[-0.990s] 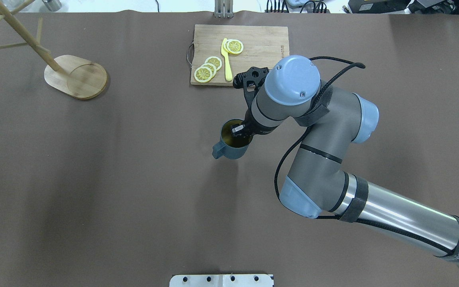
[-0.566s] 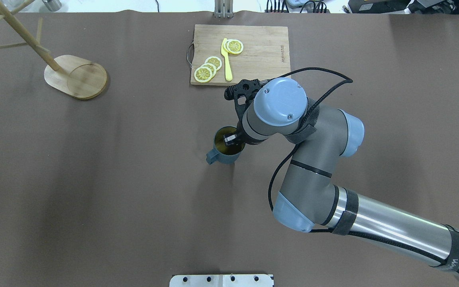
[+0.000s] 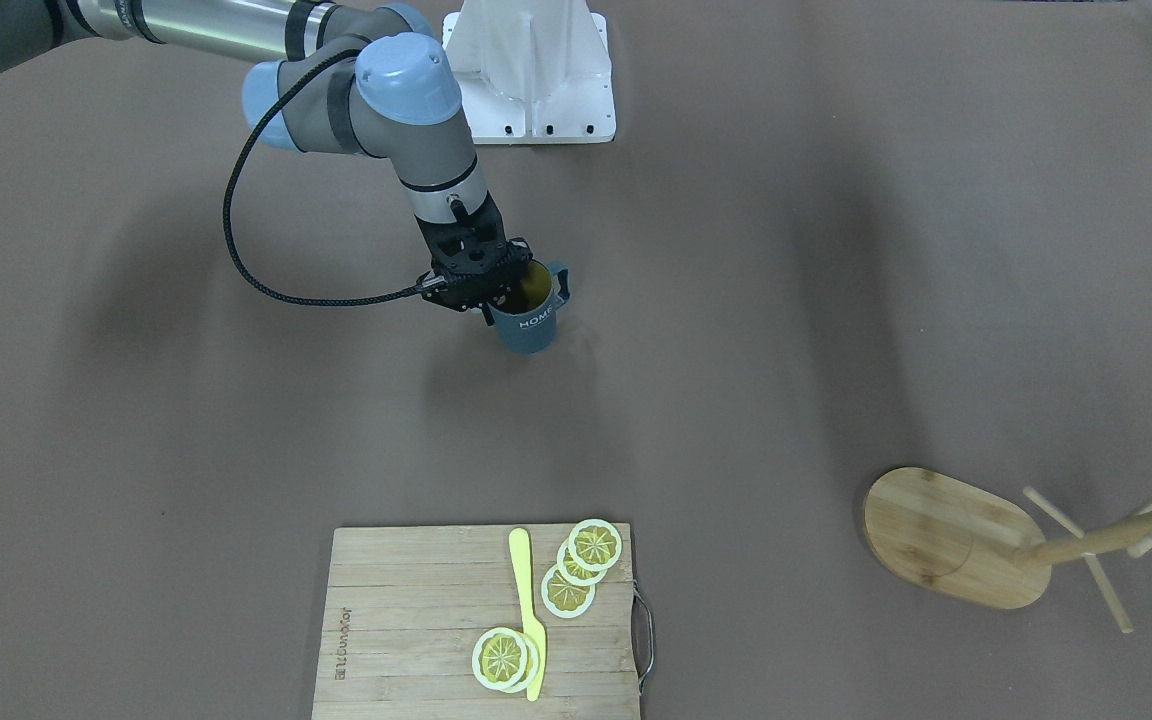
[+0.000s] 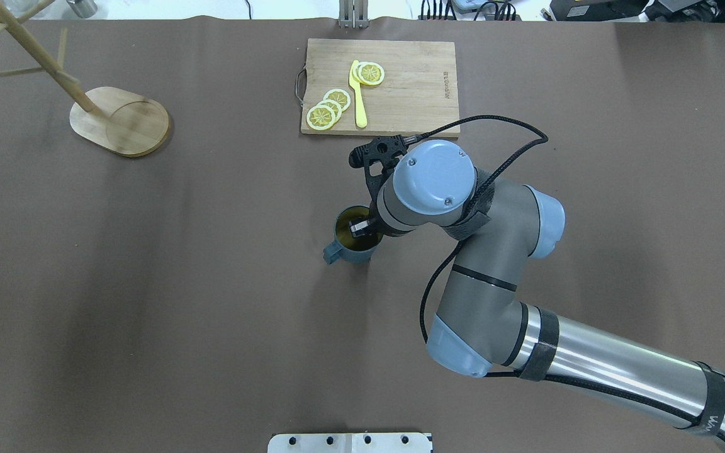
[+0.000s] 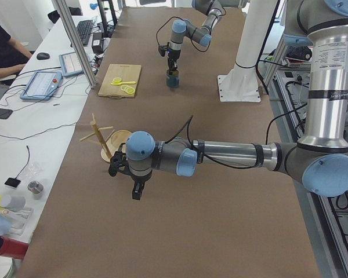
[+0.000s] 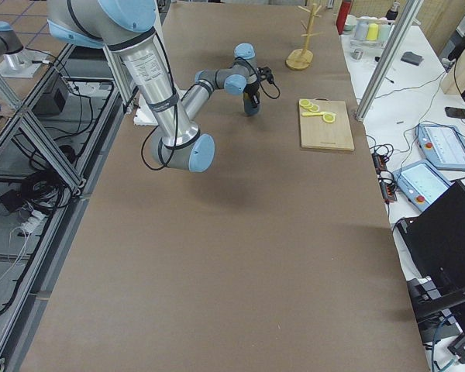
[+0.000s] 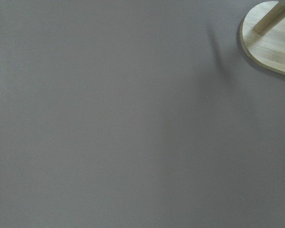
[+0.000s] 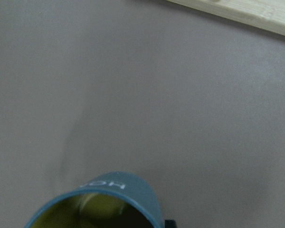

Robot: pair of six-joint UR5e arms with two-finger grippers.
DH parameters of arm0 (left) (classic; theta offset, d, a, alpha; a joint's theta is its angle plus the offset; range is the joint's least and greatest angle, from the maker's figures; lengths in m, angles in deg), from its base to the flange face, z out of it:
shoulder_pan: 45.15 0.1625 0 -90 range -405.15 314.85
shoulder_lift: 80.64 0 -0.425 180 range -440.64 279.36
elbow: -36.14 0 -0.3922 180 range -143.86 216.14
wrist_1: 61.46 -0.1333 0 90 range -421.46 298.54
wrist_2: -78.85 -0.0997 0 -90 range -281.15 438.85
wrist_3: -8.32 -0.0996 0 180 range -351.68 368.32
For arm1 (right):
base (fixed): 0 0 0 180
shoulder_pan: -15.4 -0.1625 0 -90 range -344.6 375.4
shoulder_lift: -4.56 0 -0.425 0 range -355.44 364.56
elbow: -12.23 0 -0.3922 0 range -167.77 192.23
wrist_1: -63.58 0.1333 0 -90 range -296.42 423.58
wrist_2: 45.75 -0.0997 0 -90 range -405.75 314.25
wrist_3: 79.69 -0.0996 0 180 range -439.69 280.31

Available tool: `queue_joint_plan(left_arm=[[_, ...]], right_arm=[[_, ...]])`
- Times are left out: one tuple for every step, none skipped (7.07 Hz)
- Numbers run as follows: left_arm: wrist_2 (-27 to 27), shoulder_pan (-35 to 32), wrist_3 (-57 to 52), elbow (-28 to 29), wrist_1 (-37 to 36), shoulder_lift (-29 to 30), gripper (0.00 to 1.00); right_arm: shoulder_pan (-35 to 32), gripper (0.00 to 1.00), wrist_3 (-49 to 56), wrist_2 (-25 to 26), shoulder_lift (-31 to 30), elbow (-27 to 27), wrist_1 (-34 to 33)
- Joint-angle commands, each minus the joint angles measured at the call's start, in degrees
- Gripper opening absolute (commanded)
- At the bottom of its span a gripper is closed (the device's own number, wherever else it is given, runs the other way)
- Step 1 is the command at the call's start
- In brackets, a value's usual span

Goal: Hang cup on storage rack
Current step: 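Lower the blue mug onto the table and open the right gripper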

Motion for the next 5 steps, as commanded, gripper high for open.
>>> queue_joint_plan(left_arm=[[0.0, 0.0, 0.0, 0.05, 0.0, 0.0, 0.99], [0.0, 0.0, 0.0, 0.4, 0.0, 0.0, 0.99], [0.0, 0.0, 0.0, 0.66, 0.0, 0.35, 0.99], [0.0, 0.0, 0.0, 1.01, 0.0, 0.88, 0.99], [0.0, 0.0, 0.0, 1.11, 0.0, 0.88, 0.99]], right_arm=[[0.68, 0.0, 0.0, 0.95, 0.0, -0.29, 0.08], [0.95, 0.0, 0.0, 1.39, -0.17, -0.38, 0.87], [0.95, 0.0, 0.0, 1.48, -0.09, -0.81, 1.31], [1.04, 0.01, 0.0, 1.48, -0.09, -1.17, 2.01], [1.04, 0.55, -0.17, 1.4, -0.09, -1.17, 2.1]])
